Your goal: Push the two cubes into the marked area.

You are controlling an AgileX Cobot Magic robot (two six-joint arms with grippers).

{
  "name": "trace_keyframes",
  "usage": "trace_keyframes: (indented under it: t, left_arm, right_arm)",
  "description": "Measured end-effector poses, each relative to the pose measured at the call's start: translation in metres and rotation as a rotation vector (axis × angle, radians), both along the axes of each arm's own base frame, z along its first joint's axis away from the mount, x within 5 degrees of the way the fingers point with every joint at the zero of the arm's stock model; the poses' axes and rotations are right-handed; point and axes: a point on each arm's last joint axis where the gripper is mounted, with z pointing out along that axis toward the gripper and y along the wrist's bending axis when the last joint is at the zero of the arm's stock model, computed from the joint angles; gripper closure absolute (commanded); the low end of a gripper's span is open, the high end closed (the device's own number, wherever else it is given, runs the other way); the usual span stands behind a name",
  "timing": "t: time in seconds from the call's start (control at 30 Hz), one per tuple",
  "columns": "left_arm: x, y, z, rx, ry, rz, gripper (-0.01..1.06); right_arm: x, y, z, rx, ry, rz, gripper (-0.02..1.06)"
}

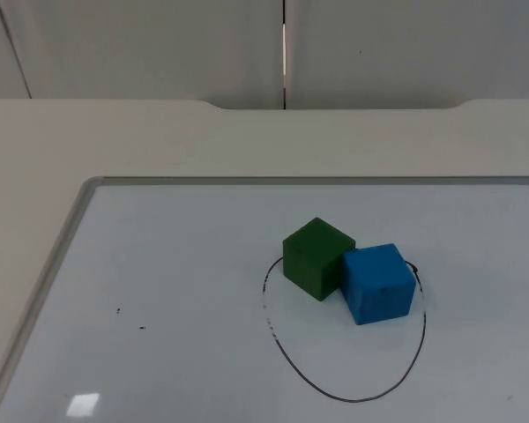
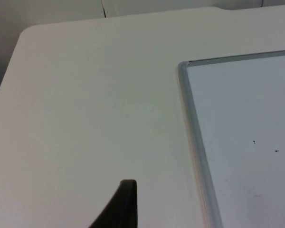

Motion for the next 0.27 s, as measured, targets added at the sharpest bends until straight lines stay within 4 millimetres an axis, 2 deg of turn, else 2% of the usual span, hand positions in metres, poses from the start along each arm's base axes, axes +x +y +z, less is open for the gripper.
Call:
trace_keyframes:
  t: [0.27]
  left_arm:
    - [-0.0001, -0.0001, 0.0, 0.0, 0.0, 0.027, 0.0]
  right_arm:
    - [0.0, 0.0002, 0.0, 0.0, 0.0, -0.025, -0.01]
